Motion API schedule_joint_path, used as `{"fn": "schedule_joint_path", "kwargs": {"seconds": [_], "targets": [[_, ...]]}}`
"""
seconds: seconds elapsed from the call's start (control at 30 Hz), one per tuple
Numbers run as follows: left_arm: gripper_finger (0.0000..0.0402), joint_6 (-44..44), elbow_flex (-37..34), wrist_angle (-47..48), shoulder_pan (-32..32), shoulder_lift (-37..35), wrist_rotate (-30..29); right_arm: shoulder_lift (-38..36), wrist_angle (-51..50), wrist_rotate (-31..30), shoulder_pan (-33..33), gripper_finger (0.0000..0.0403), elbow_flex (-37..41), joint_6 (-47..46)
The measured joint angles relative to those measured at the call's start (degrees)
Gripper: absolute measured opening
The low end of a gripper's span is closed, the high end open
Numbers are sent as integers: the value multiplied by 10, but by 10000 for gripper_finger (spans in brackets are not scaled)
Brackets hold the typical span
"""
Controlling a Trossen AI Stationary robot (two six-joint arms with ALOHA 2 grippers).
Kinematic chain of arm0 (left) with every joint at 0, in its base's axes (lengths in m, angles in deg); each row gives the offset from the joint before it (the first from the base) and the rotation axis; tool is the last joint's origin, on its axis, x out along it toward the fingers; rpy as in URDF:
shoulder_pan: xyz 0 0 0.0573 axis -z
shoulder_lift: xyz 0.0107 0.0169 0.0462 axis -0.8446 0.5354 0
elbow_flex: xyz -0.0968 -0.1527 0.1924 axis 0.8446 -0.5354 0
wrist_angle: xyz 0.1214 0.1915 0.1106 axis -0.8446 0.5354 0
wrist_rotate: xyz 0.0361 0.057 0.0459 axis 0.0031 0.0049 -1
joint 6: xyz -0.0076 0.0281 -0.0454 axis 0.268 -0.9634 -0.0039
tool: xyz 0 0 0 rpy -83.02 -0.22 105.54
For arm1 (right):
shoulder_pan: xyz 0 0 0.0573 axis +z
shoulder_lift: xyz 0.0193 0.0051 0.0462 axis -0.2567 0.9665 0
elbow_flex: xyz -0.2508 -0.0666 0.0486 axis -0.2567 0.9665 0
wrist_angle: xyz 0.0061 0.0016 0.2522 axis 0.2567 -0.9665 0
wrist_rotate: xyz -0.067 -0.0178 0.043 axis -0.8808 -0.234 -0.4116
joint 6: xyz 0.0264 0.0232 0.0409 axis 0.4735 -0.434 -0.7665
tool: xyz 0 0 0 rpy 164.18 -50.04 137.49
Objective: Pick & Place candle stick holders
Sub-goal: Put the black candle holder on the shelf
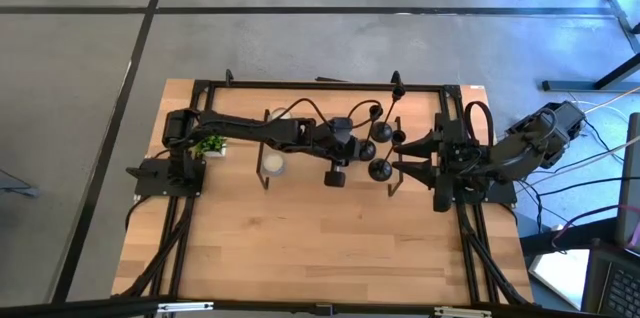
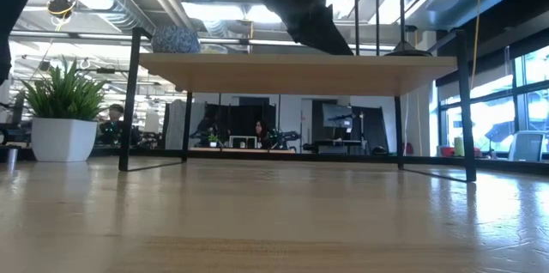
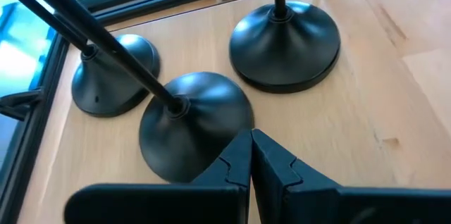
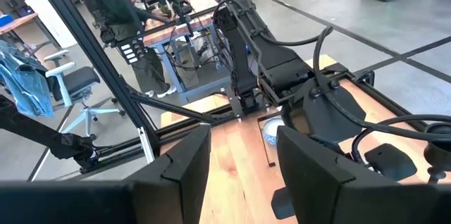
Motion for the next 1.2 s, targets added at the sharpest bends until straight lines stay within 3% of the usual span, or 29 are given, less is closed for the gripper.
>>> {"fn": "schedule_joint_path", "kwargs": {"seconds": [1.2], "targets": [[2, -24, 0, 0, -1, 2, -32, 0, 0, 2, 0, 167, 0, 0]]}}
